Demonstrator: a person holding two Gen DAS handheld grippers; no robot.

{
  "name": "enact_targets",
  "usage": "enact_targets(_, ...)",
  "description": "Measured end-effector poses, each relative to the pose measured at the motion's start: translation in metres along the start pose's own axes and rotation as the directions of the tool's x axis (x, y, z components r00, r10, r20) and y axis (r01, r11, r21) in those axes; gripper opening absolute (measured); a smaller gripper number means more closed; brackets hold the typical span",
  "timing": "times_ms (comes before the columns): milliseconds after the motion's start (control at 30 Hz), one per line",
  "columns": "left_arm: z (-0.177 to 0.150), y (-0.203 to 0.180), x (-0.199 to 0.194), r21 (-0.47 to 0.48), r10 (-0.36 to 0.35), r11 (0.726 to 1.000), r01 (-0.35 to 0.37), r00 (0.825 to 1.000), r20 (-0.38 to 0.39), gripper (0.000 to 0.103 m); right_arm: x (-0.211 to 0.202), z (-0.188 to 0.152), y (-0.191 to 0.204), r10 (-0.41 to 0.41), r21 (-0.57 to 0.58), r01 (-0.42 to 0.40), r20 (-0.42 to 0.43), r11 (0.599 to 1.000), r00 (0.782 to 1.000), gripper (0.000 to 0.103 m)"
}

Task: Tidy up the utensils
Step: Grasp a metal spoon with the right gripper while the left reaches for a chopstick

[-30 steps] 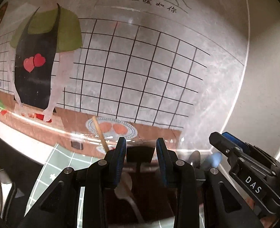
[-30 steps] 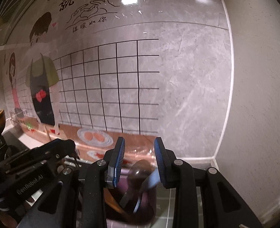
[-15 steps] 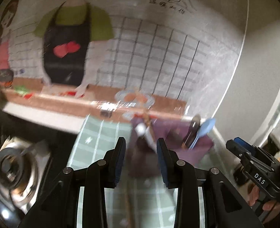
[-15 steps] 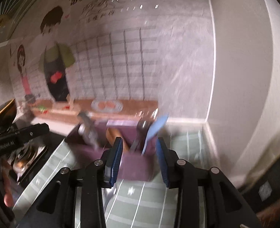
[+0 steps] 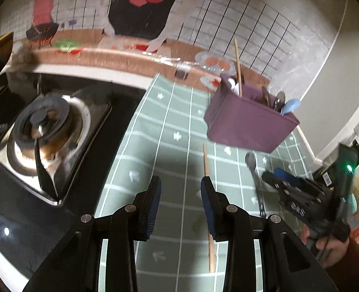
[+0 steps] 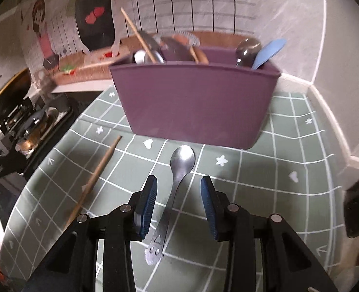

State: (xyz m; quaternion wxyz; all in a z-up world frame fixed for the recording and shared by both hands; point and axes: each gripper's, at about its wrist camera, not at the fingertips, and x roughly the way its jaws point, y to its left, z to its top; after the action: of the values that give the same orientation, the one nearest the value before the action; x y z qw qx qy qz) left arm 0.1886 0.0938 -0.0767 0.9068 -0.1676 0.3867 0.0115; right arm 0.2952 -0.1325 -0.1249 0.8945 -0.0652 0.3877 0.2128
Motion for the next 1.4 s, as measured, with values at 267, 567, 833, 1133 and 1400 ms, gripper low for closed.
enact_targets(267, -0.006, 0.007, -0.004, -0.021, 0.025, 0.999, -0.025, 1.0, -0.013, 0.035, 0.03, 0.005, -0.005, 0.016, 0.042, -0.014, -0.035, 0.999, 0.999, 0.036)
enact_targets(567, -0.007, 0.013, -0.005, -0.025, 0.055, 0.998, -0.056, 0.998, -0.013, 0.035, 0.048, 0.019, 0.003, -0.037, -0.007, 0.036, -0.033, 0.999, 0.999, 0.036)
enact_targets(833, -0.008, -0.002, 0.011, 0.021, 0.019, 1.0, -0.017, 0.998, -0.057, 0.035, 0.049, 0.02, 0.013, -0.08, -0.089, 0.077, -0.026, 0.993, 0.996, 0.027)
enact_targets(1133, -0.001, -0.038, 0.043, 0.107, -0.069, 0.991, 0.083, 0.989, -0.132, 0.035, -0.006, -0.004, -0.011, -0.089, -0.023, 0.091, 0.077, 0.996, 0.993, 0.026)
enact_targets(1400, 0.018, -0.06, 0.07, 0.152, -0.087, 0.983, 0.104, 0.989, -0.117, 0.035, -0.081, -0.016, -0.034, -0.129, 0.075, 0.115, 0.212, 0.991, 0.969, 0.026)
